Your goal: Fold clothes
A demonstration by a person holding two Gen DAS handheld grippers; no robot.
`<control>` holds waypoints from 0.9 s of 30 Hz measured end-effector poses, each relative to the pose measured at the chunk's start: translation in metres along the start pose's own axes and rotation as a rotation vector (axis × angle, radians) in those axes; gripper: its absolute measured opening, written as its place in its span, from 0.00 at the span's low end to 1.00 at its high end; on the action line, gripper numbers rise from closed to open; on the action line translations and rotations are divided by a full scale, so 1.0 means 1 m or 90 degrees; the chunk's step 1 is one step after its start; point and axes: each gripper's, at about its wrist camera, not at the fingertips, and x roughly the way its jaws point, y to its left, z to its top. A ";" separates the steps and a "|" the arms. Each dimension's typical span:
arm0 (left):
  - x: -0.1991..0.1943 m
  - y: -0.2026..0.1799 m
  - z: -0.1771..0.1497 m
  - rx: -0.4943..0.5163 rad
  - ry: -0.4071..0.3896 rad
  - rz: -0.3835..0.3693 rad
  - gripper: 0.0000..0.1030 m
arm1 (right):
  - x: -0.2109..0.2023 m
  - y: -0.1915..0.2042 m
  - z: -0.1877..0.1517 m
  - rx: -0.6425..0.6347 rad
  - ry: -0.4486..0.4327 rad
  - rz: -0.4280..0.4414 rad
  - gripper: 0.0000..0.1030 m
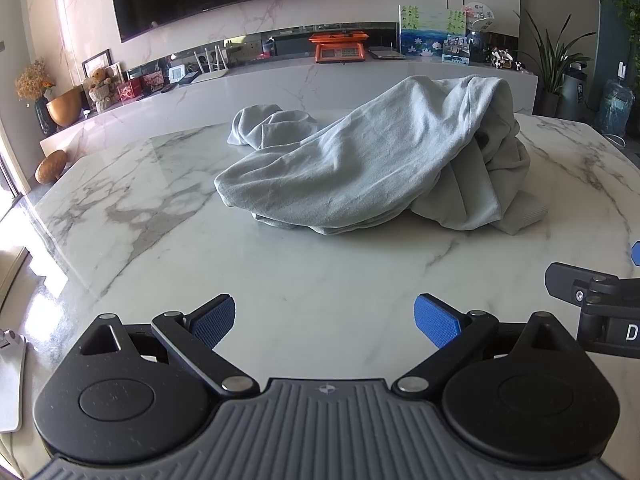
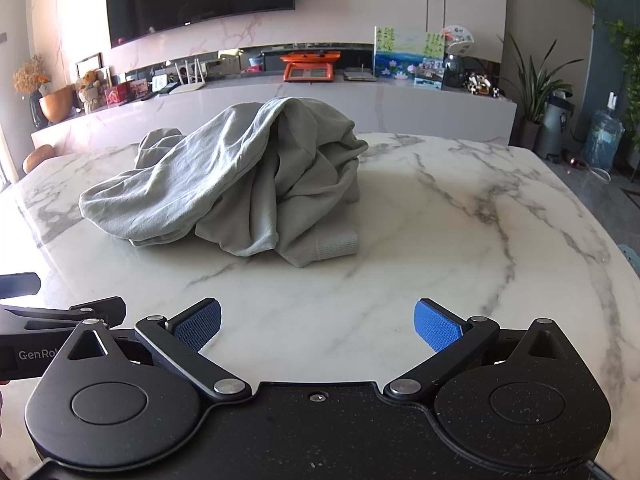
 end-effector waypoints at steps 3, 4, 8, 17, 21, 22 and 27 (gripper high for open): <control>0.000 0.000 0.000 0.003 0.001 0.001 0.95 | 0.000 0.000 0.000 0.000 0.000 0.000 1.00; 0.000 0.000 0.000 0.005 0.001 0.001 0.95 | 0.000 0.000 0.000 0.000 0.000 0.000 1.00; 0.002 0.000 0.001 0.014 0.000 0.001 0.95 | 0.001 0.000 0.001 -0.003 0.001 0.002 1.00; 0.015 0.005 0.013 0.055 -0.012 -0.005 0.90 | 0.016 -0.006 0.012 -0.029 0.019 0.023 0.99; 0.022 0.007 0.030 0.084 -0.026 -0.004 0.90 | 0.029 -0.006 0.026 -0.066 0.022 0.030 0.97; 0.026 0.007 0.035 0.097 -0.027 -0.003 0.90 | 0.033 -0.006 0.031 -0.073 0.022 0.032 0.97; 0.047 0.002 0.050 0.162 -0.038 -0.011 0.90 | 0.057 -0.004 0.050 -0.099 0.027 0.048 0.97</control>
